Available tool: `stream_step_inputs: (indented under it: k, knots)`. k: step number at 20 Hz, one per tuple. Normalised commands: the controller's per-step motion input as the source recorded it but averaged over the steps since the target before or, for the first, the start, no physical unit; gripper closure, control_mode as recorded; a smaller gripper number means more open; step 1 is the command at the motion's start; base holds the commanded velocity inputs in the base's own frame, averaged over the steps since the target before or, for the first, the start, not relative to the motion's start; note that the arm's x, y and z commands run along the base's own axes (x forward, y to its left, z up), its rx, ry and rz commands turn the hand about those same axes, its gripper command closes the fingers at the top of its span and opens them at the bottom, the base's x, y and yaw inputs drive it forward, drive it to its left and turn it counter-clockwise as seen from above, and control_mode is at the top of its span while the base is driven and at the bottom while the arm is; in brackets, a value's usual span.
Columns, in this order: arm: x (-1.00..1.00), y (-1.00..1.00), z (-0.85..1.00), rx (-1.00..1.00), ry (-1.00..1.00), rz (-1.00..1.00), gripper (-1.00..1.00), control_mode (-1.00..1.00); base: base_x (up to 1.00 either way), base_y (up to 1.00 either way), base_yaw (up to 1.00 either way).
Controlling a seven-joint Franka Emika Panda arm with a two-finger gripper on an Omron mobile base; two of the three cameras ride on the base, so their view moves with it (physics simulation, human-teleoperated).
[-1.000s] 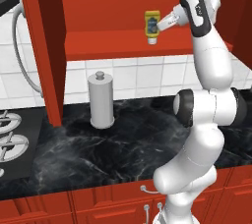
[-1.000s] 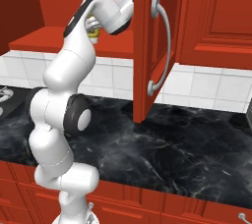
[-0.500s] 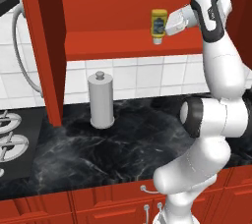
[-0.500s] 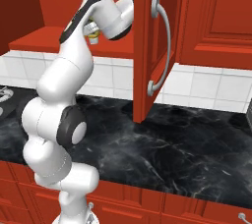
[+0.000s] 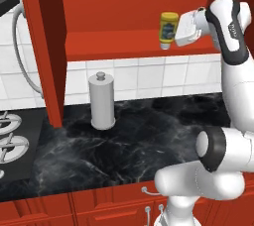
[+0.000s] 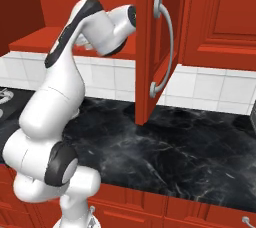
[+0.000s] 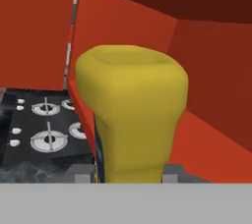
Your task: Take 2 condiments from the cabinet and move them on the counter near the stove.Make sure the condiments are lined up with each other, next to each other.
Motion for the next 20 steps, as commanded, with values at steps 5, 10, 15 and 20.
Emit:
stream_step_inputs:
  k: [5, 10, 15, 20]
  knots:
    - [-0.69, 0.28, 0.15, 0.0, -0.04, -0.27, 1.0, -1.0, 0.0, 0.0, 0.0]
    - [-0.58, 0.47, -0.02, 0.0, -0.06, -0.56, 1.0, -1.0, 0.0, 0.0, 0.0]
    - [-0.55, 0.27, -0.09, 0.0, -0.14, -0.53, 1.0, -1.0, 0.0, 0.0, 0.0]
    - [-0.56, -0.05, 0.0, 0.04, -0.18, -0.23, 1.0, -1.0, 0.0, 0.0, 0.0]
